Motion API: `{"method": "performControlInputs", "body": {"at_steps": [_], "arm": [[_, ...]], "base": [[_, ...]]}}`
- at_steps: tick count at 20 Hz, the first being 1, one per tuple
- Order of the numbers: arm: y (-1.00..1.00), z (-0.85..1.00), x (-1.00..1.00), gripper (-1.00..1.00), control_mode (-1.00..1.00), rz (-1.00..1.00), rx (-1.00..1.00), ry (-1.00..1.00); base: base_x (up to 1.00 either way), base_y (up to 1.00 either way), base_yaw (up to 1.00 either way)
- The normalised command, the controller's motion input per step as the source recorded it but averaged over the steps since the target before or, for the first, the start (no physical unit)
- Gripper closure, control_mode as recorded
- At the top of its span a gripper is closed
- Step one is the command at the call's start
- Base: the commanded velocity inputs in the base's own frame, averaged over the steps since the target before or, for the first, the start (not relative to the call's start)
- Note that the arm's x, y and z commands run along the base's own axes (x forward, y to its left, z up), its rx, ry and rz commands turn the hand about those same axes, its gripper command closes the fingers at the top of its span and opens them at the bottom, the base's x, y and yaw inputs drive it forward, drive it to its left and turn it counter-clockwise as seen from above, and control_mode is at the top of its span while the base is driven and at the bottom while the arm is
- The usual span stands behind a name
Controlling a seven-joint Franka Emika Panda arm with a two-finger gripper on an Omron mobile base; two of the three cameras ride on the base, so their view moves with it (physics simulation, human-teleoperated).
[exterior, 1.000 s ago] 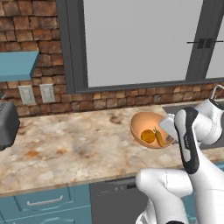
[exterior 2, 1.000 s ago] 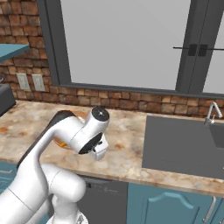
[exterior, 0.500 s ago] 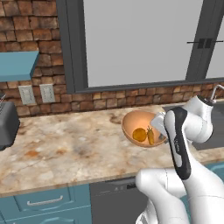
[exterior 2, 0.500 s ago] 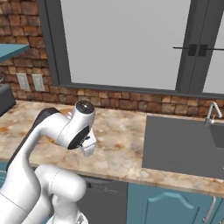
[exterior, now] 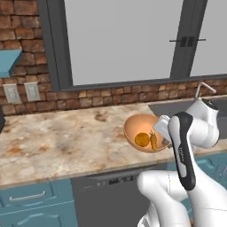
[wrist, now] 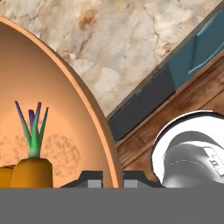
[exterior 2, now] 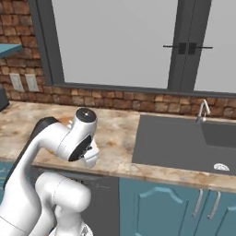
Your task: Dump the orange and carrot from the bowl so the bowl can be washed. Place the bowl in the sink after clearing the leftovers.
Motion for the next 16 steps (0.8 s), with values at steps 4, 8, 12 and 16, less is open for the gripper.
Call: {"method": "performControlInputs", "body": {"at_steps": [4, 8, 12, 16], "arm": [[0.0, 0.0, 0.0, 1.0, 1.0, 0.0, 0.0, 0.0], [0.0, 0.0, 0.0, 1.0, 1.0, 0.0, 0.0, 0.0], [0.0, 0.0, 0.0, 1.0, 1.0, 0.0, 0.0, 0.0], [0.0, 0.0, 0.0, 1.0, 1.0, 0.0, 0.0, 0.0]], "base": [[0.0, -1.0, -0.08], [0.0, -1.0, -0.03], [0.0, -1.0, 0.0], [0.0, -1.0, 0.0]]}}
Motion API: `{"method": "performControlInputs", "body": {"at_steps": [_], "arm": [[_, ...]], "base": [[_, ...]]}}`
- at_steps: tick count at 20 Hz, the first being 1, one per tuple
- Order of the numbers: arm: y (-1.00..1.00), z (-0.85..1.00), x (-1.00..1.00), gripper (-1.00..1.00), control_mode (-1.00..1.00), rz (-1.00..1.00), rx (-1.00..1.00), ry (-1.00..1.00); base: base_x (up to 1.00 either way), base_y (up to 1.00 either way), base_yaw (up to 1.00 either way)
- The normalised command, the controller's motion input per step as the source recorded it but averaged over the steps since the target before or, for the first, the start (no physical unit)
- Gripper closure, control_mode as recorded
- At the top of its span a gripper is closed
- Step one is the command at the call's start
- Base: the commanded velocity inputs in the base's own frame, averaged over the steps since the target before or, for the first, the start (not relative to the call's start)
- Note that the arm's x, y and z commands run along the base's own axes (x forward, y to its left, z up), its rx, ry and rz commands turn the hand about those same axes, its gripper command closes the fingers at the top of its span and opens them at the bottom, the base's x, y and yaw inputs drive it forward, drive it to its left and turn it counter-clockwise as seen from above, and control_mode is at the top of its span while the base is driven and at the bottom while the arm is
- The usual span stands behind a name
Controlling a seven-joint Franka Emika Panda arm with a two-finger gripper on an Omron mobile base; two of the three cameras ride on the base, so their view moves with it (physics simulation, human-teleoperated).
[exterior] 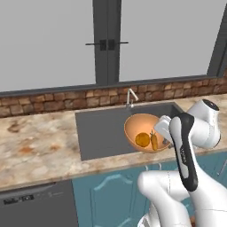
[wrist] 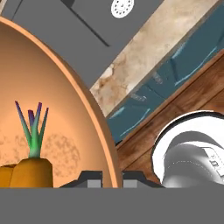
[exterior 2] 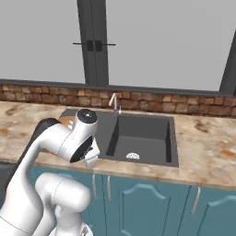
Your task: Dump the orange and carrot from the bowl so the bowl can be washed. Place the bowl in the sink after clearing the leftovers.
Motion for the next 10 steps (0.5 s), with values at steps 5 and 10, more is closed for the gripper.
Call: {"method": "performControlInputs", "body": {"at_steps": [5, 10], "arm": [[0.0, 0.0, 0.0, 1.0, 1.0, 0.0, 0.0, 0.0], [0.0, 0.0, 0.0, 1.0, 1.0, 0.0, 0.0, 0.0]], "base": [[0.04, -1.0, 0.0], [0.09, -0.96, 0.0]]}}
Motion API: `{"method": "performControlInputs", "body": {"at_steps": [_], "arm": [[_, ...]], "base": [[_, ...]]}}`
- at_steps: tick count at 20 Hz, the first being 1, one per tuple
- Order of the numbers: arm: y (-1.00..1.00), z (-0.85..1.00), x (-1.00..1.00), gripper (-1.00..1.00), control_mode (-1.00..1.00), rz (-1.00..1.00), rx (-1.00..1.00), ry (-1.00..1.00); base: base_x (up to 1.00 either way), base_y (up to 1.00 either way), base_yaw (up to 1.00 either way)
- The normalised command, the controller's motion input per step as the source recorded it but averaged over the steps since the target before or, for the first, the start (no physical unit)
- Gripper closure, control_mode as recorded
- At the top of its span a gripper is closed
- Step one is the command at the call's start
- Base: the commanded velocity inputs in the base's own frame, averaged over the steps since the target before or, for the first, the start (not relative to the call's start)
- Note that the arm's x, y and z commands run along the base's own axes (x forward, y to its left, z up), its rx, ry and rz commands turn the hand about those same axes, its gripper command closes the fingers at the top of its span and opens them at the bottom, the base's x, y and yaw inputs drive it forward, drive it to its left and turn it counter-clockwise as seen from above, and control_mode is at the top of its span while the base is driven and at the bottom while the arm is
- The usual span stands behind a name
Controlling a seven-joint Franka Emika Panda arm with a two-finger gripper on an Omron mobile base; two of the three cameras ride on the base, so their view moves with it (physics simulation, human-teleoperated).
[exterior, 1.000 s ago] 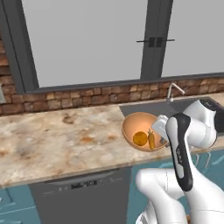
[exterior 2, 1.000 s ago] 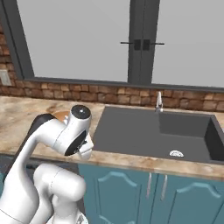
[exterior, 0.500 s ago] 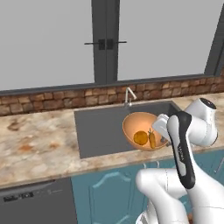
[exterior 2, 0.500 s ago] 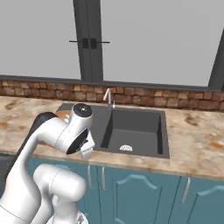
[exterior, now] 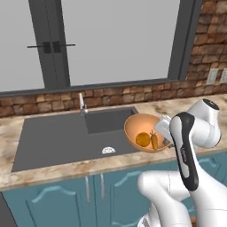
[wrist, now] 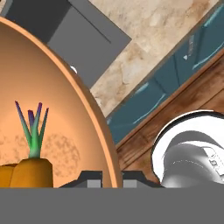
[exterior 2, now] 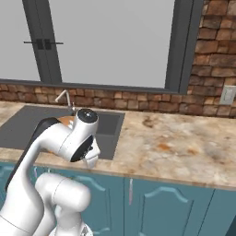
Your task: Dump the orange and carrot from the bowl so the bowl can be washed. Place the bowl in the sink after clearing the leftovers.
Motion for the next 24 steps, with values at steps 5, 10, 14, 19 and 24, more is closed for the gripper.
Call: {"method": "performControlInputs", "body": {"at_steps": [5, 10, 14, 19, 24], "arm": [[0.0, 0.0, 0.0, 1.0, 1.0, 0.0, 0.0, 0.0], [0.0, 0.0, 0.0, 1.0, 1.0, 0.0, 0.0, 0.0], [0.0, 0.0, 0.15, 1.0, -1.0, 0.0, -0.01, -0.02], [0.0, -0.21, 0.72, 1.0, -1.0, -0.02, -0.05, -0.01], [-0.1, -0.24, 0.8, 1.0, -1.0, -0.01, -0.01, 0.1]], "base": [[0.62, -0.18, 0.0], [0.54, 0.0, 0.0], [0.38, 0.0, 0.0], [0.0, 0.0, 0.0], [0.0, 0.0, 0.0]]}}
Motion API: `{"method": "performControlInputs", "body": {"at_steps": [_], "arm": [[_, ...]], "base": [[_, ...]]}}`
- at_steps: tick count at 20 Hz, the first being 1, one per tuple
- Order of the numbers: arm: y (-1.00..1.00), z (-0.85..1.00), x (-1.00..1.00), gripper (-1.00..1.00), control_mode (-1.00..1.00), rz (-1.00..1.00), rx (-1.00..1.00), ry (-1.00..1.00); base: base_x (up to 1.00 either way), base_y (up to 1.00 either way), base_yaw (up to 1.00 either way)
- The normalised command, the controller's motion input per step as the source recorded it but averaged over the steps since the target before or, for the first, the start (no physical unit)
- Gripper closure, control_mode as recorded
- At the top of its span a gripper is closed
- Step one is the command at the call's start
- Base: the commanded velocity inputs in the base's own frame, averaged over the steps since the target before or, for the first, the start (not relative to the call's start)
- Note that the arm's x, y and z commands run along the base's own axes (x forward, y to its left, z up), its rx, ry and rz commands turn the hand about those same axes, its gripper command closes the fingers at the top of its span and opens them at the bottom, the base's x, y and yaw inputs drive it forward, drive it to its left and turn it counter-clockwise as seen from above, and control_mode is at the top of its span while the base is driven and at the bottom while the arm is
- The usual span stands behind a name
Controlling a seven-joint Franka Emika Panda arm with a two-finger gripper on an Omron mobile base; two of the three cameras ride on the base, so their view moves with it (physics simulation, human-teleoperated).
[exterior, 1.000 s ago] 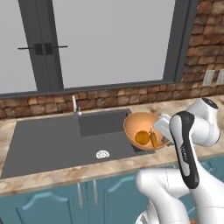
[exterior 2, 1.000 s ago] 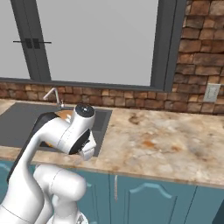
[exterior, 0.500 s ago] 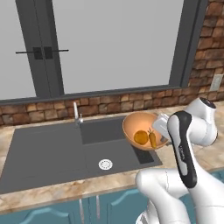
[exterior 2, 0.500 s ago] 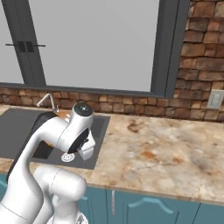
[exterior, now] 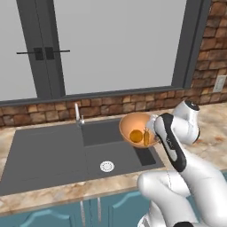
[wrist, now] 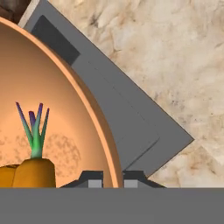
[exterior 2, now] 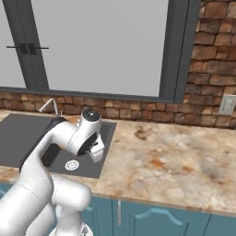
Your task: Dump the orange and carrot from the bowl so the bowl can be washed. Place the bowl in the sink after clearing the leftovers.
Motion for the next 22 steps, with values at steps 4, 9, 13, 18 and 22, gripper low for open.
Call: {"method": "performControlInputs", "body": {"at_steps": [4, 9, 13, 18, 22], "arm": [[-0.11, -0.27, 0.98, 1.0, -1.0, 0.0, 0.0, 0.2], [-0.01, -0.34, 0.82, 1.0, -1.0, 0.0, -0.01, 0.17], [0.0, -0.06, 0.15, 1.0, -1.0, 0.0, 0.0, 0.01], [0.0, -0.39, 0.11, 1.0, -1.0, 0.0, -0.09, 0.0], [0.01, -0.35, 0.04, 1.0, -1.0, 0.0, -0.12, -0.04]], "base": [[0.0, 0.0, 0.0], [0.0, 0.0, 0.0], [0.0, 0.0, 0.0], [0.0, 0.0, 0.0], [0.0, 0.0, 0.0]]}}
